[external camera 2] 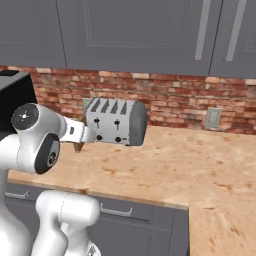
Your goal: Start the toaster. Once the lever pops up, take the bread to the plate on the dining counter.
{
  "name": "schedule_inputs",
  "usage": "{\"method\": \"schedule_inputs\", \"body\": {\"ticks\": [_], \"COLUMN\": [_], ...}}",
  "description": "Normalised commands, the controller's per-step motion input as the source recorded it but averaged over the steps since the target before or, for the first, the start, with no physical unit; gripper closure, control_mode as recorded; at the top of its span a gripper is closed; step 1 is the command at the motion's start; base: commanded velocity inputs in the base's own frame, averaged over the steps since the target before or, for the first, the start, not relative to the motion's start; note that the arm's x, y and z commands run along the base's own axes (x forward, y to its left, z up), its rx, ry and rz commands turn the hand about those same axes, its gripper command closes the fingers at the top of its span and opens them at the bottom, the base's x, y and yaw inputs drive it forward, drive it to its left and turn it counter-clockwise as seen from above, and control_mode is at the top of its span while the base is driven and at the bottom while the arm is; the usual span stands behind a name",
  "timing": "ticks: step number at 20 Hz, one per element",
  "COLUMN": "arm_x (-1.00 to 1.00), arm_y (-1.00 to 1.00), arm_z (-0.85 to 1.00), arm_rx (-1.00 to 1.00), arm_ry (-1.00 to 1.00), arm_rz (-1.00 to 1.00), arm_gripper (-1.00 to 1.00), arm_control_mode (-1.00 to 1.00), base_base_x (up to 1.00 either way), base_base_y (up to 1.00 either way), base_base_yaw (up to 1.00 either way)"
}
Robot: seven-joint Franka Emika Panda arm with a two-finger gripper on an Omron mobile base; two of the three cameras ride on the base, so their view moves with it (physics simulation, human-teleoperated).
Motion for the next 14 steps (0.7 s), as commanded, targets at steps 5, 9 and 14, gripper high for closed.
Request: {"method": "schedule_inputs", "body": {"ticks": [5,9,14], "arm_x": [-0.88,-0.74,-0.28], "arm_y": [-0.18,-0.02,0.00], "arm_z": [0.06,0.00,0.00], "arm_rx": [0.00,0.00,0.00], "arm_ry": [0.03,0.00,0.00], "arm_rz": [0.00,-0.03,0.00], "arm_gripper": [1.00,1.00,1.00], "arm_control_mode": [-1.00,-1.00,-1.00], "base_base_x": [0.00,0.00,0.00], "base_base_y": [0.00,0.00,0.00], "base_base_yaw": [0.00,0.00,0.00]}}
